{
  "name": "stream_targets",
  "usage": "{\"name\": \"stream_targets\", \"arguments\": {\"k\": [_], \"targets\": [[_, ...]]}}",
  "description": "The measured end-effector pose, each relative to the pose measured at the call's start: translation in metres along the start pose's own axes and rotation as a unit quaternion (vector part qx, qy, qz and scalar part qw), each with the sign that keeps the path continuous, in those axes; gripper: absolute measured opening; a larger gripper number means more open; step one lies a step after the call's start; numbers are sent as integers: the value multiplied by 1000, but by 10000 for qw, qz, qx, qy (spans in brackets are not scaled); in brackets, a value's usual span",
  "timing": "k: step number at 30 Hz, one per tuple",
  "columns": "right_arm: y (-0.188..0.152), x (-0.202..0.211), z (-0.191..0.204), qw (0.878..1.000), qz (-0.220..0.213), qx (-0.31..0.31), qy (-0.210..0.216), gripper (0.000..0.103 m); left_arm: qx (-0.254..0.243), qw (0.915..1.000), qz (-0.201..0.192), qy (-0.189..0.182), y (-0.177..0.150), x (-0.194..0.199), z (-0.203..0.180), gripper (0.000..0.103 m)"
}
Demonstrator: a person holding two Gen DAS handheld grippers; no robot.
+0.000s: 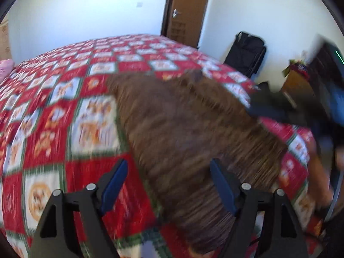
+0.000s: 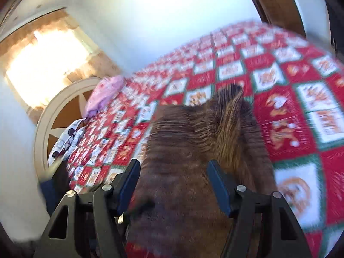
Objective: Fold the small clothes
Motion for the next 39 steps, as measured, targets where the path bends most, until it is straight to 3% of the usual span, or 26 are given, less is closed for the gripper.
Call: {"name": "stream_targets", "arguments": {"k": [3, 5, 9, 15, 20, 23, 25, 29, 31, 33, 35, 39], "targets": [[10, -35, -34, 9959, 326, -380, -753, 66, 32, 9999, 119, 99, -8, -8, 3, 81], [14, -36, -51, 9965, 256, -624, -491, 65, 85, 9989, 444, 103, -9, -17, 5, 89], [12, -18, -62, 9900, 178, -627, -1248, 66, 39, 9992, 401, 54, -12, -17, 5, 89], [-24, 16, -9, 9939, -117, 433, -1003, 66, 68, 9994, 293, -140, -23, -6, 3, 93], [-75, 12, 5, 9589, -24, 1724, -2255, 66, 63, 9993, 277, -223, -35, 2, 0, 97], [-77, 17, -9, 9542, 99, 1688, -2468, 66, 25, 9995, 246, -188, -38, 4, -2, 99], [-60, 30, -6, 9482, -207, 1658, -2701, 66, 33, 9995, 242, -178, -38, 4, -2, 99], [-22, 47, 29, 9439, -860, 1800, -2633, 66, 103, 9994, 202, -276, -37, 4, 1, 100], [-7, 38, 52, 9533, -902, 1911, -2158, 66, 90, 9994, 185, -269, -38, 4, 0, 101], [5, 13, 73, 9730, -565, 1957, -1085, 66, 77, 9995, 146, -260, -39, 5, 0, 101], [9, -19, 90, 9775, -112, 2063, -433, 66, 71, 9995, 125, -264, -39, 6, 0, 101], [9, -95, 98, 9733, 832, 2101, -405, 66, 124, 9994, 43, -333, -41, 9, 0, 101]]}}
Point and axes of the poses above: each gripper's, at about its wrist camera, not at the fingertips, and x roughly against the way its jaws point, z to its left, y to its top, the point moved 2 cm from there along -x, roughly the way its jaws point, and after that the axes turned 14 degrees about -y, right-handed, at the moved point
